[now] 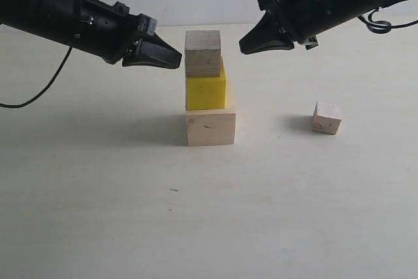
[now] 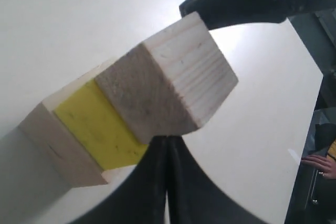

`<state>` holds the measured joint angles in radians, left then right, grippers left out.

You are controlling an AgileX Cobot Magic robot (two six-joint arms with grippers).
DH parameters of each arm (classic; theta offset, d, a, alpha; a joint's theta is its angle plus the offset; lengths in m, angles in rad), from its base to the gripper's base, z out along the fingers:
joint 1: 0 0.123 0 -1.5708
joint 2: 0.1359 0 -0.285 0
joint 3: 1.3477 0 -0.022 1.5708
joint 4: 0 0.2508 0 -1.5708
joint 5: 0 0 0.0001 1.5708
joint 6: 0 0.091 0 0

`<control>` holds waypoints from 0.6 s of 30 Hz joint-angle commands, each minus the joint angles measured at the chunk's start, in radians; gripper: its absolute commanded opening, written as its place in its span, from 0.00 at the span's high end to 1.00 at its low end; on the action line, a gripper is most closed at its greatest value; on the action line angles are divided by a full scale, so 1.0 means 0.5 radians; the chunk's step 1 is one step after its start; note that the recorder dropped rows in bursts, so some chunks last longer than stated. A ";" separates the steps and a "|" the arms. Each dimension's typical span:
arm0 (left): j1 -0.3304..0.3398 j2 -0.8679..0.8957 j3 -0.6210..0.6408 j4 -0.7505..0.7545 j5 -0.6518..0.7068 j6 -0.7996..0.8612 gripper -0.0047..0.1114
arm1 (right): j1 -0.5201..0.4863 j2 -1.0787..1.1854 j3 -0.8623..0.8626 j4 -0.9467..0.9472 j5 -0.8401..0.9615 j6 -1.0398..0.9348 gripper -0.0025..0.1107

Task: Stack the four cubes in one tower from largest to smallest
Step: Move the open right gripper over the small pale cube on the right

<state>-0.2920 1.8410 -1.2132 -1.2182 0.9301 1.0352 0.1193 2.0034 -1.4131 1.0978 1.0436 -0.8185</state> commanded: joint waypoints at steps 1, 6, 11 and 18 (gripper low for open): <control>0.006 -0.151 0.005 0.110 -0.089 -0.034 0.96 | -0.091 -0.150 0.001 -0.178 -0.159 0.127 0.98; 0.006 -0.280 0.019 0.159 -0.187 -0.048 0.96 | -0.184 -0.334 0.057 -0.189 -0.340 0.123 0.98; 0.006 -0.430 0.151 0.165 -0.392 -0.048 0.96 | -0.192 -0.564 0.371 -0.273 -0.813 0.126 0.98; 0.006 -0.677 0.408 0.160 -0.672 -0.052 0.96 | -0.192 -0.725 0.612 -0.562 -0.787 0.384 0.98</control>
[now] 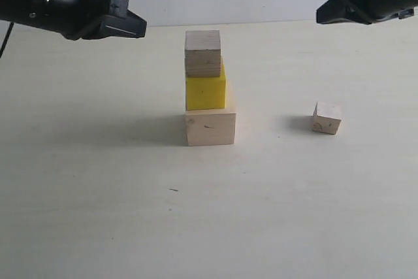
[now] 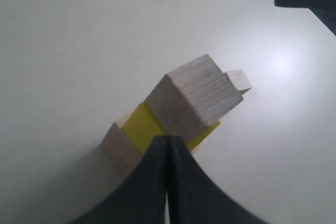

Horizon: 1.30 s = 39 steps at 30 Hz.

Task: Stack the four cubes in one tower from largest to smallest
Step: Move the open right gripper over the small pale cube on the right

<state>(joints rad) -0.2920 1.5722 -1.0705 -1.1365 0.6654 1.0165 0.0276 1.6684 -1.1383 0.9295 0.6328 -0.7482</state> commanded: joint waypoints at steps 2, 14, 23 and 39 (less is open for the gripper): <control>0.006 -0.207 0.176 -0.003 -0.157 -0.020 0.96 | -0.008 -0.050 0.062 -0.557 0.126 0.596 0.98; 0.006 -0.363 0.278 -0.012 -0.082 -0.023 0.96 | 0.073 -0.015 0.062 -1.037 0.314 1.257 0.98; 0.006 -0.363 0.278 -0.012 -0.067 -0.023 0.96 | 0.283 0.103 -0.152 -1.757 0.443 1.924 0.98; 0.006 -0.363 0.278 -0.012 0.026 -0.015 0.96 | 0.283 0.330 -0.274 -1.706 0.600 1.969 0.34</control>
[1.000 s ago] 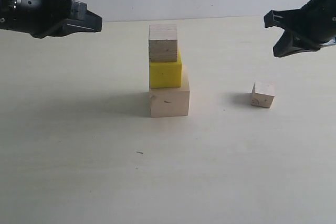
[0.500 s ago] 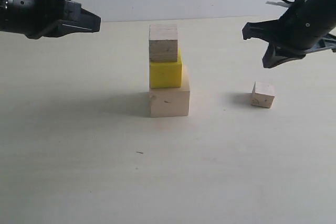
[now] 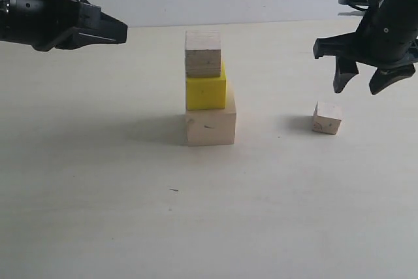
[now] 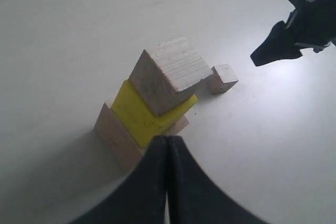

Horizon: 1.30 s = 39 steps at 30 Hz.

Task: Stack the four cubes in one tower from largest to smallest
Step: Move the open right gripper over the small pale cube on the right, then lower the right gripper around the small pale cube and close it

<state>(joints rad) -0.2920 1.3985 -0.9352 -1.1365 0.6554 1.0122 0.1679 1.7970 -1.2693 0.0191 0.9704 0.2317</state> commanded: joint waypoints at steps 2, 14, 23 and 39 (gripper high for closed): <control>0.006 -0.015 0.008 -0.012 0.067 -0.006 0.96 | 0.002 0.112 -0.012 0.221 -0.132 0.010 0.32; 0.006 -0.015 0.008 -0.012 0.133 -0.006 0.96 | 0.002 0.289 -0.012 0.250 -0.263 0.172 0.32; 0.006 -0.015 0.008 -0.012 0.150 0.002 0.96 | 0.002 0.310 -0.012 0.097 -0.343 0.272 0.32; 0.006 -0.015 0.008 -0.012 0.186 0.011 0.96 | -0.001 0.461 -0.223 0.097 -0.151 0.256 0.35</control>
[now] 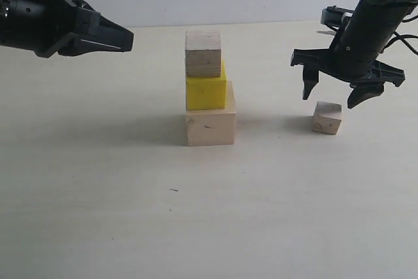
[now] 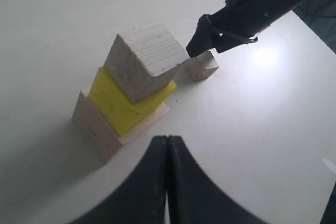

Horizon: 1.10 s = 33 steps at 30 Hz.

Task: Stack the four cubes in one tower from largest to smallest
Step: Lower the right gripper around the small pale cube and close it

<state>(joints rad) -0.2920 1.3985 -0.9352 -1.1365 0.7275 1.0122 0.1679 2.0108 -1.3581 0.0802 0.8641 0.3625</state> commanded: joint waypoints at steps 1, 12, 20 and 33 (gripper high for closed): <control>0.006 -0.015 0.008 -0.012 0.042 0.011 0.96 | -0.001 0.049 -0.050 -0.025 0.071 -0.006 0.35; 0.006 -0.015 0.008 -0.012 0.035 0.060 0.96 | -0.001 0.146 -0.050 -0.025 0.123 -0.006 0.36; 0.006 -0.015 0.008 -0.012 0.035 0.060 0.96 | -0.001 0.159 -0.050 -0.030 0.123 -0.006 0.41; 0.006 -0.015 0.008 -0.012 0.086 0.060 0.96 | -0.001 0.159 -0.050 -0.070 0.059 -0.006 0.48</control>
<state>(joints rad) -0.2920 1.3985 -0.9352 -1.1365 0.7541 1.0358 0.1679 2.0944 -1.3734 0.0581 0.9088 0.3625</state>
